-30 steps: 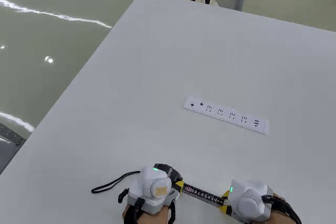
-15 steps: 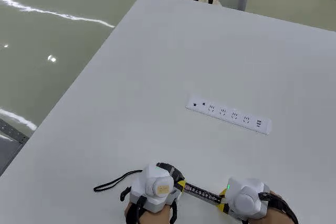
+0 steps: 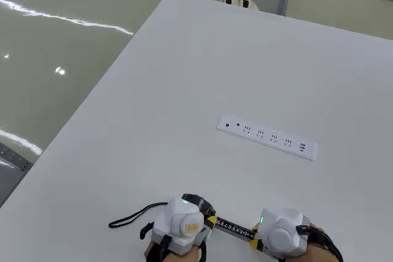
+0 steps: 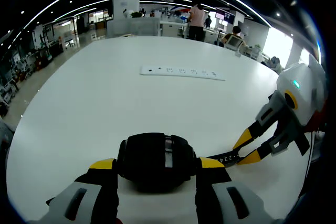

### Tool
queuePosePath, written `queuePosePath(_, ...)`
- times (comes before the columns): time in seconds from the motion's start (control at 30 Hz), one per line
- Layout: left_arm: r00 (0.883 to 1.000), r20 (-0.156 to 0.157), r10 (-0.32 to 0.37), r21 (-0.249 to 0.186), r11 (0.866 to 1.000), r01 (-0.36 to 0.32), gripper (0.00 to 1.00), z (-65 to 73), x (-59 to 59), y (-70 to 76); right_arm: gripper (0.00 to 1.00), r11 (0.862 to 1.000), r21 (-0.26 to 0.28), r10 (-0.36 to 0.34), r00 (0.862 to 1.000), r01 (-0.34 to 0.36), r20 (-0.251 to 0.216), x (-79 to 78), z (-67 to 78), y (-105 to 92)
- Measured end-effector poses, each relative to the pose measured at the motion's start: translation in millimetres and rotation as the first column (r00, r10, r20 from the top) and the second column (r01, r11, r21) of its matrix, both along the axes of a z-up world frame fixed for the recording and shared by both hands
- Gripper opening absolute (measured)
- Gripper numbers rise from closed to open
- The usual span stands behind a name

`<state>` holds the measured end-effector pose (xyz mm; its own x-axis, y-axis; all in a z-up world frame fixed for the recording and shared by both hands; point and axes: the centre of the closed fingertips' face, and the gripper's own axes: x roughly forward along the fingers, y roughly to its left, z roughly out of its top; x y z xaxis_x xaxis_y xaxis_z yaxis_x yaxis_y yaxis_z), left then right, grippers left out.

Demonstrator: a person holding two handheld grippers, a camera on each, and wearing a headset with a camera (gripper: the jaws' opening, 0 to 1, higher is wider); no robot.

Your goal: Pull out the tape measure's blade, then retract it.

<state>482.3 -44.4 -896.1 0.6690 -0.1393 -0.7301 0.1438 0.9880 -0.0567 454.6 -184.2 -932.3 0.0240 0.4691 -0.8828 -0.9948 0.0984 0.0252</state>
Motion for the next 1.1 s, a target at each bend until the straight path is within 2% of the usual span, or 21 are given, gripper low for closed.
queuePosePath(1.1,1.000,-0.003,-0.002,0.000,1.000,0.002,0.55,-0.4,0.3,0.1,0.13,1.000,0.000,0.028,1.000,-0.028,0.001,1.4,-0.9,14.5)
